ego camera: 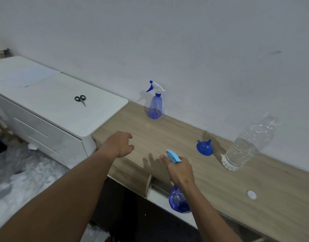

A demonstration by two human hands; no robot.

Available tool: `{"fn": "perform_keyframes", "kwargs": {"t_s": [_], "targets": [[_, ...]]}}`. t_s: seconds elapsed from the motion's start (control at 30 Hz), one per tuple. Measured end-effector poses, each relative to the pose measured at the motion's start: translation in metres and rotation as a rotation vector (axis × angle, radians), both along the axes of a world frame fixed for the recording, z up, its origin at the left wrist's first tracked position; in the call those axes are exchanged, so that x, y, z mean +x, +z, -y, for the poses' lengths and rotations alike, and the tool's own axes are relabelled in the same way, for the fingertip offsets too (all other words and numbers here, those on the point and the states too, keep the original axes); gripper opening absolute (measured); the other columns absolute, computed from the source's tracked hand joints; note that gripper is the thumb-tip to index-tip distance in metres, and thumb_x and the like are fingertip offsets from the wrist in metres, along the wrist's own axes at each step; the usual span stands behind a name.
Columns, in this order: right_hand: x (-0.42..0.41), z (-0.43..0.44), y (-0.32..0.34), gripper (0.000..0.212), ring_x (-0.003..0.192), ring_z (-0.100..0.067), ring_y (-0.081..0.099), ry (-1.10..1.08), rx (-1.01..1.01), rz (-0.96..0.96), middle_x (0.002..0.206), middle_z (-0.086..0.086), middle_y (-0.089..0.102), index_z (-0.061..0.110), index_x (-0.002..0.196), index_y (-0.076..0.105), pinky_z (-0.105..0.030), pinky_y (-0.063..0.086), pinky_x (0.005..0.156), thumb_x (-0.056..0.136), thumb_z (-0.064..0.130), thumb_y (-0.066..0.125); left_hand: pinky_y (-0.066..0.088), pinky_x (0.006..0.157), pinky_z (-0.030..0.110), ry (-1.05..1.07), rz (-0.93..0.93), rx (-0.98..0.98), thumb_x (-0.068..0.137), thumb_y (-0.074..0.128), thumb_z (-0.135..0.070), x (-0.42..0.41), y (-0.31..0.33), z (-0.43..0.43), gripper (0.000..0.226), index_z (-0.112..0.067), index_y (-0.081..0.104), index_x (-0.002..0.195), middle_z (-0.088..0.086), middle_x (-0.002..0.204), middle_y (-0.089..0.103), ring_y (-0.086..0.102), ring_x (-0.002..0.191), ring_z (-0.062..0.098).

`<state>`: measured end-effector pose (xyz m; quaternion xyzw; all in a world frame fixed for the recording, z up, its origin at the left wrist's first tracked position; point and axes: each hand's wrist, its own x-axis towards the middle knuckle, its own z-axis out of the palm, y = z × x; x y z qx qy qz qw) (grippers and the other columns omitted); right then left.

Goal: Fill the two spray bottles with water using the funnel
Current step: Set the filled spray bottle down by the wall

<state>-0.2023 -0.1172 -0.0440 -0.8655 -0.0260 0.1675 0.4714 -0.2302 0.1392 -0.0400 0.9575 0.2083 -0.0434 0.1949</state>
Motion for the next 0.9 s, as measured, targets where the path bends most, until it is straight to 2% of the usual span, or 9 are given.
{"fn": "perform_keyframes", "kwargs": {"t_s": [0.13, 0.27, 0.33, 0.47, 0.53, 0.67, 0.77, 0.83, 0.9], "targets": [[0.0, -0.002, 0.003, 0.053, 0.055, -0.017, 0.052, 0.016, 0.05, 0.015, 0.063, 0.001, 0.056, 0.013, 0.095, 0.069, -0.036, 0.05, 0.057, 0.082, 0.064, 0.064, 0.046, 0.103, 0.037, -0.004, -0.009, -0.008, 0.088, 0.064, -0.044, 0.001, -0.001, -0.001, 0.059, -0.022, 0.052, 0.141, 0.003, 0.133, 0.061, 0.055, 0.126, 0.021], [0.001, -0.003, 0.005, 0.057, 0.054, -0.018, 0.053, -0.002, 0.058, -0.015, 0.066, -0.002, 0.061, 0.007, 0.089, 0.069, -0.035, 0.049, 0.056, 0.083, 0.063, 0.064, 0.047, 0.103, 0.038, -0.008, -0.015, -0.015, 0.088, 0.064, -0.045, 0.002, -0.001, -0.002, 0.059, -0.023, 0.051, 0.141, 0.003, 0.134, 0.061, 0.056, 0.125, 0.021], [0.002, -0.003, 0.006, 0.056, 0.054, -0.018, 0.055, -0.029, 0.046, -0.022, 0.067, -0.002, 0.063, 0.01, 0.087, 0.068, -0.036, 0.051, 0.057, 0.08, 0.065, 0.065, 0.047, 0.103, 0.038, -0.008, -0.017, -0.02, 0.088, 0.064, -0.045, 0.003, 0.0, -0.002, 0.059, -0.023, 0.051, 0.141, 0.003, 0.134, 0.061, 0.055, 0.125, 0.021], [0.004, -0.002, 0.005, 0.05, 0.067, -0.025, 0.07, -0.048, -0.098, -0.022, 0.08, -0.003, 0.07, 0.024, 0.084, 0.049, -0.043, 0.06, 0.067, 0.074, 0.071, 0.065, 0.047, 0.103, 0.038, -0.006, -0.024, -0.021, 0.088, 0.064, -0.046, 0.004, 0.001, -0.004, 0.06, -0.024, 0.051, 0.142, 0.003, 0.136, 0.06, 0.055, 0.126, 0.022], [0.005, -0.003, 0.005, 0.053, 0.061, -0.022, 0.068, -0.067, -0.071, -0.035, 0.079, -0.005, 0.071, 0.022, 0.087, 0.053, -0.042, 0.06, 0.065, 0.072, 0.071, 0.066, 0.046, 0.103, 0.038, -0.009, -0.022, -0.022, 0.088, 0.064, -0.045, 0.004, 0.002, -0.005, 0.059, -0.023, 0.05, 0.142, 0.003, 0.135, 0.06, 0.055, 0.126, 0.022], [0.007, -0.008, 0.011, 0.046, 0.055, -0.017, 0.057, -0.03, 0.046, -0.036, 0.074, -0.005, 0.068, 0.018, 0.091, 0.066, -0.034, 0.053, 0.056, 0.078, 0.062, 0.069, 0.046, 0.103, 0.038, -0.016, -0.023, -0.017, 0.089, 0.064, -0.045, 0.005, 0.003, -0.009, 0.06, -0.023, 0.05, 0.142, 0.003, 0.136, 0.06, 0.054, 0.126, 0.022], [0.01, -0.015, 0.018, 0.029, 0.058, -0.018, 0.053, 0.01, 0.132, -0.009, 0.076, -0.005, 0.062, 0.021, 0.1, 0.055, -0.034, 0.048, 0.053, 0.088, 0.047, 0.059, 0.046, 0.104, 0.039, -0.026, -0.023, -0.026, 0.088, 0.064, -0.045, 0.007, 0.004, -0.012, 0.06, -0.023, 0.05, 0.142, 0.004, 0.138, 0.058, 0.053, 0.128, 0.022], [0.015, -0.02, 0.022, 0.024, 0.058, -0.02, 0.052, 0.011, 0.164, 0.015, 0.075, -0.003, 0.058, 0.017, 0.099, 0.047, -0.035, 0.045, 0.053, 0.092, 0.039, 0.053, 0.045, 0.104, 0.037, -0.042, -0.015, -0.034, 0.088, 0.064, -0.043, 0.011, 0.006, -0.011, 0.059, -0.023, 0.051, 0.142, 0.003, 0.136, 0.06, 0.054, 0.127, 0.021], [0.022, -0.027, 0.027, 0.023, 0.058, -0.023, 0.057, -0.012, 0.173, 0.04, 0.076, -0.003, 0.058, 0.015, 0.096, 0.047, -0.035, 0.045, 0.053, 0.093, 0.038, 0.051, 0.045, 0.102, 0.033, -0.063, 0.004, -0.056, 0.089, 0.065, -0.042, 0.017, 0.009, -0.009, 0.058, -0.024, 0.052, 0.141, 0.003, 0.134, 0.061, 0.056, 0.124, 0.02]]}}
